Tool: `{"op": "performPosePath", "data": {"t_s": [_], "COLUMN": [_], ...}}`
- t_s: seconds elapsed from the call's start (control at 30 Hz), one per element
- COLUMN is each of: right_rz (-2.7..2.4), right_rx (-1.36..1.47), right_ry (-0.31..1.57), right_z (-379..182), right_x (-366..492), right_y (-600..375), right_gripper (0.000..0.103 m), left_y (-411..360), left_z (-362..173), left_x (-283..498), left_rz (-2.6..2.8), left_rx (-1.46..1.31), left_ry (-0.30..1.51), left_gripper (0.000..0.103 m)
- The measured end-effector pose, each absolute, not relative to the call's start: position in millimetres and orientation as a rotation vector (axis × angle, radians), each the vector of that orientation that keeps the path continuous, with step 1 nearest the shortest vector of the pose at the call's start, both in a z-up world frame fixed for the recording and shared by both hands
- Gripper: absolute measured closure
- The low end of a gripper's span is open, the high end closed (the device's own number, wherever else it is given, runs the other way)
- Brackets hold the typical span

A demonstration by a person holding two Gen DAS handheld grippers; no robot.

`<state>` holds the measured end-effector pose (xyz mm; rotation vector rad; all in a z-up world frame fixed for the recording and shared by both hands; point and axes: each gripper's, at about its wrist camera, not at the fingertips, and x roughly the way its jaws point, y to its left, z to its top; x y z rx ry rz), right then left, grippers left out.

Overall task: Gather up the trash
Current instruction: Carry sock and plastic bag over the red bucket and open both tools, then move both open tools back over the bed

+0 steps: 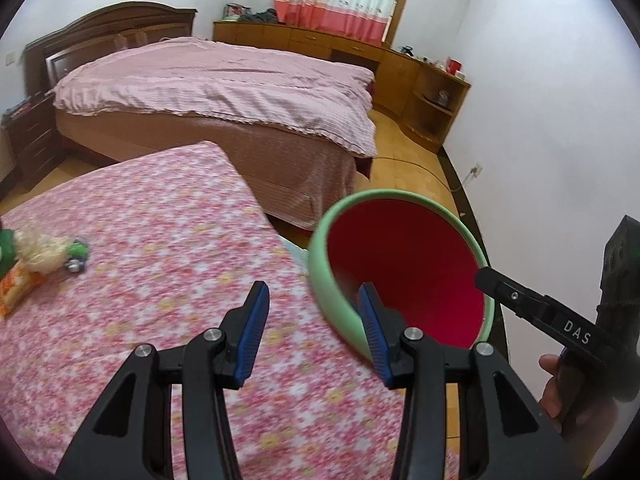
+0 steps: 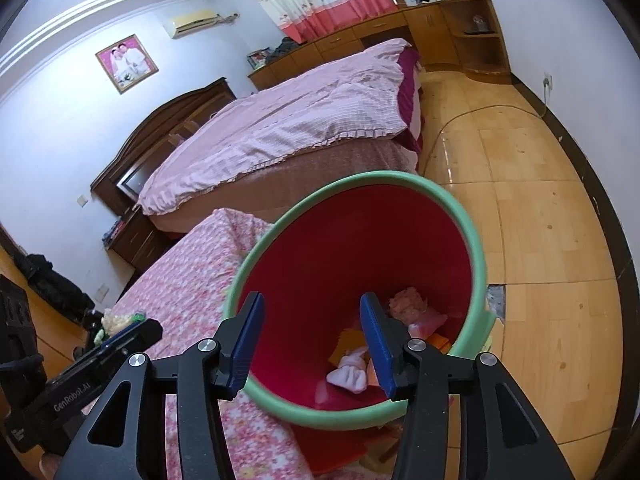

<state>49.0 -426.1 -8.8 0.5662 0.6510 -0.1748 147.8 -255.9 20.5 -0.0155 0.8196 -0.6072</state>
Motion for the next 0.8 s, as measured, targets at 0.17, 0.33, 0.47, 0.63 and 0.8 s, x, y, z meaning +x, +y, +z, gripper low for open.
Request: {"op": "performPosePath", "data": {"t_s": [0.17,0.33,0.47,0.63,0.8], "right_rz": [-0.134,-0.09,-0.043,-0.005,0.037], "right_rx": [0.549,0.517,0.488,0.45,0.411], "right_ry": [0.644,0.658,0.671,0.67,0.68], "right_z": [1,9,15,24,32], "right_x": [53,63,74,87,103], "right_y": [-407,-380,-356,-332,-304], "right_gripper": [0.042,0.042,0.042,0.041,0.041], "left_y": [-230,-201,-175,-138,-99], "left_z": [26,32,39,46,42], "left_x": [152,161,169,179,189], "left_rz": [-0.557,-0.51,-0.462,-0.389,-0.322], "left_rx": [-0.04,-0.043,-0.047,-0.052,-0.077], "left_ry": [0.806,0.786,0.766,0.735,0.741], "left_gripper": [0.056,0.056,0.056,0.056,0.056]}}
